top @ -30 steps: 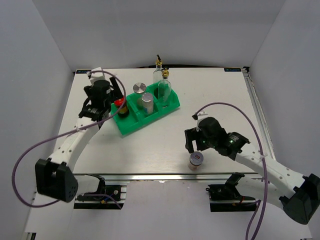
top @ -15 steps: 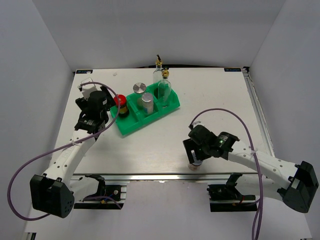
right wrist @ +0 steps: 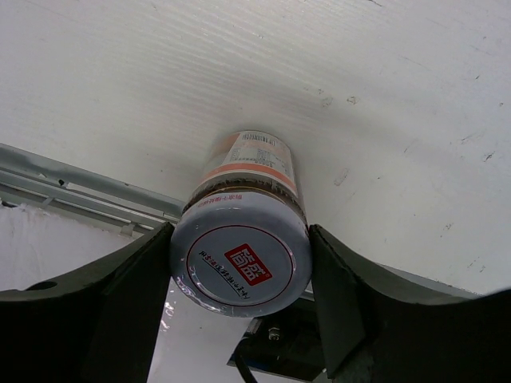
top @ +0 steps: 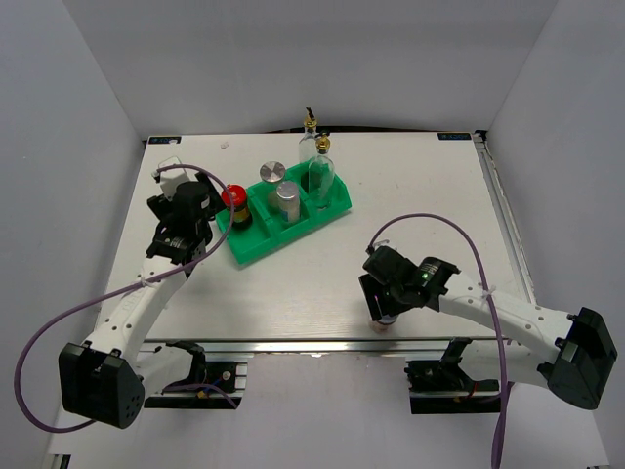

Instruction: Organize the condiment bottles

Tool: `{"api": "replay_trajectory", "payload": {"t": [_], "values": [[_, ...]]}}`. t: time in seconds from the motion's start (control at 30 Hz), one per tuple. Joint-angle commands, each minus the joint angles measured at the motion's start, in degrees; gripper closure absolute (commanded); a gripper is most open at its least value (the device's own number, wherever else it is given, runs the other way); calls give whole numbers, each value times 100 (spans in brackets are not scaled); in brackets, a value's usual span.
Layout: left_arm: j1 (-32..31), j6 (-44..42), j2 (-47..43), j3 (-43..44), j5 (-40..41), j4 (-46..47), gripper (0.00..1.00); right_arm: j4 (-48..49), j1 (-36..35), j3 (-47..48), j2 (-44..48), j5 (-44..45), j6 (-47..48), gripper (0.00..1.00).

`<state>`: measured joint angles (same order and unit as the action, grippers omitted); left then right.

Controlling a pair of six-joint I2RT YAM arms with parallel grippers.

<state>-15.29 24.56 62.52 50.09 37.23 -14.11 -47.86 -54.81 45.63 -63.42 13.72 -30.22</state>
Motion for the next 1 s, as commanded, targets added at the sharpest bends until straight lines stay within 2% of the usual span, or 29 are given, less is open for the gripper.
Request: {"api": "replay_trajectory", "payload": {"t": [0.0, 0.13, 0.23, 0.43, 0.6, 0.7, 0.97], "values": [[26, 49, -179, -34, 126, 75, 2, -5, -48, 341, 66, 43, 7, 67], [26, 5, -214, -60, 117, 93, 2, 267, -65, 570, 154, -9, 252, 79], [26, 5, -214, -60, 109, 57, 2, 768, -100, 780, 163, -158, 621, 84], [26, 32, -293, -113, -49, 92, 2, 2226, -215, 1342, -310, -466, 1560, 91], [26, 32, -363, -139, 20, 31, 2, 3421, -311, 2054, -1189, -772, 2274, 94], [26, 58, -416, -122, 415, -109, 2, 3642, -355, 2739, -1857, -1037, 2634, 95], [26, 155, -381, -104, 715, -224, 2, 3740, -496, 4620, -3745, -546, 2881, 96]]}}
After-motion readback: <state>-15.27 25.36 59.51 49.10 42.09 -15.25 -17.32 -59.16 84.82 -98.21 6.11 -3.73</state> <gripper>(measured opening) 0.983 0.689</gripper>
